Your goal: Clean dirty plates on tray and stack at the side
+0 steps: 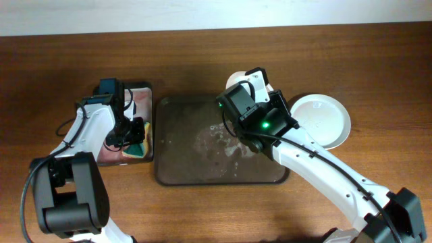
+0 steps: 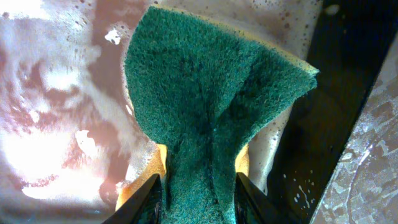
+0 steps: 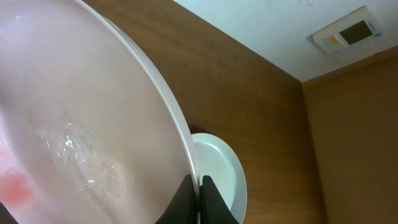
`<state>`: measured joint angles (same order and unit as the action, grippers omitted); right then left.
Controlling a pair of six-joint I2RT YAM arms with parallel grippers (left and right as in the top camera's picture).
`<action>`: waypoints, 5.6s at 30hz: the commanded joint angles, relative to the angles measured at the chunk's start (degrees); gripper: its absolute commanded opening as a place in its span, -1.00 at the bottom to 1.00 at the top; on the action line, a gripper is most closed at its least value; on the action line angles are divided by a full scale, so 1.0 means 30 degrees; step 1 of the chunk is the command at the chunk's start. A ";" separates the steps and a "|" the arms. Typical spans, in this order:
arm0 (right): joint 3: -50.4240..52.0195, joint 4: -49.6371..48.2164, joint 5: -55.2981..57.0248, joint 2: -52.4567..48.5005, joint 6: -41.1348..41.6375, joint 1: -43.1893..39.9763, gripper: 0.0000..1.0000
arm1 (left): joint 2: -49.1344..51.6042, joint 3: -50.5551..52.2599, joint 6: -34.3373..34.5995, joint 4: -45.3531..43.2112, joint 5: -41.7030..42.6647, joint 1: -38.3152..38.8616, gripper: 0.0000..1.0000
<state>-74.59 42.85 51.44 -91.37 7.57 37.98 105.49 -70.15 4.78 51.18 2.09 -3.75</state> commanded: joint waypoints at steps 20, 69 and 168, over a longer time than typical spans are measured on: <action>-0.0860 -0.2178 0.4408 0.0656 -0.1180 0.0335 -0.92 | -0.4328 -0.0168 -0.0015 -0.0845 0.0743 -0.0131 -0.03; 0.1100 0.2637 -2.5536 -0.0780 0.0488 -1.7857 0.35 | -0.4328 -0.0168 -0.0335 -0.1377 0.2040 -0.0124 0.77; 2.4757 -1.2903 -1.8695 3.0396 -0.2448 -1.1788 0.97 | -2.3955 0.8160 -0.1829 0.1260 0.2958 0.0576 0.99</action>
<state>-0.60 3.84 -4.93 -0.67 0.82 2.04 33.74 -45.95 0.19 55.02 10.15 -2.00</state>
